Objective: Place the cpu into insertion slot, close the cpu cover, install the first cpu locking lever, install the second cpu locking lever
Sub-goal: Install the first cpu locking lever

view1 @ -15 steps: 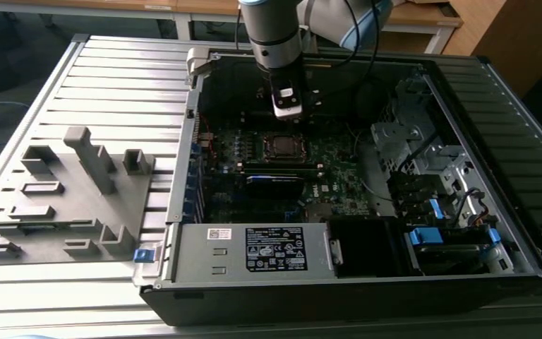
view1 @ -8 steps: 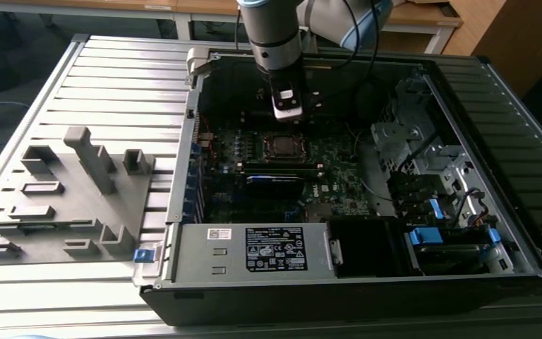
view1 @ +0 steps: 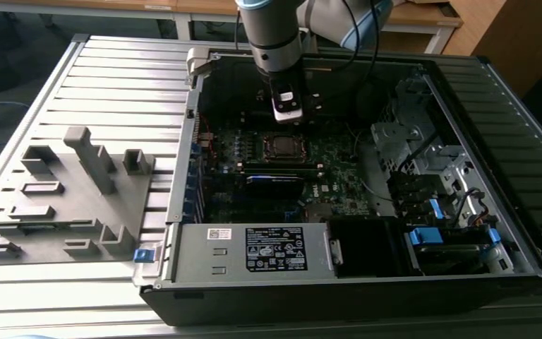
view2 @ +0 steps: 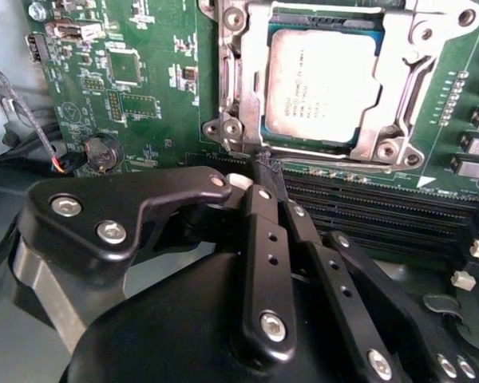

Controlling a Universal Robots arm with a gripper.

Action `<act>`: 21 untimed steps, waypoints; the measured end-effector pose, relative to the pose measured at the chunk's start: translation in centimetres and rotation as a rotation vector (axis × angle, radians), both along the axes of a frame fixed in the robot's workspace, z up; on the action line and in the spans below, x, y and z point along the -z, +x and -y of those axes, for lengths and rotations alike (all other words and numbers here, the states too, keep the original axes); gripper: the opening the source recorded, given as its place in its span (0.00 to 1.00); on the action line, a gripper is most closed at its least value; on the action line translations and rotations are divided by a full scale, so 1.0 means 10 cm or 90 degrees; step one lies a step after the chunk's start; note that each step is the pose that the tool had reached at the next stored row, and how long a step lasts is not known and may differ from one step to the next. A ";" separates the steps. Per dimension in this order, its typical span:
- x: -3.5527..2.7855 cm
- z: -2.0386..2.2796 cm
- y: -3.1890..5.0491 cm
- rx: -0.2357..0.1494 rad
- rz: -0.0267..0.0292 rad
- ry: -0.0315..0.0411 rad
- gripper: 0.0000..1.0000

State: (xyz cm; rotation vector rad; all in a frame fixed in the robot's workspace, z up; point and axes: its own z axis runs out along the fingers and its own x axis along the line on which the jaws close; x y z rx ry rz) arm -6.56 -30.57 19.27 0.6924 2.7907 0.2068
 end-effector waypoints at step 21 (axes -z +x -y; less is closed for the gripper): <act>-0.254 0.023 0.000 0.000 0.0009 0.0083 0.11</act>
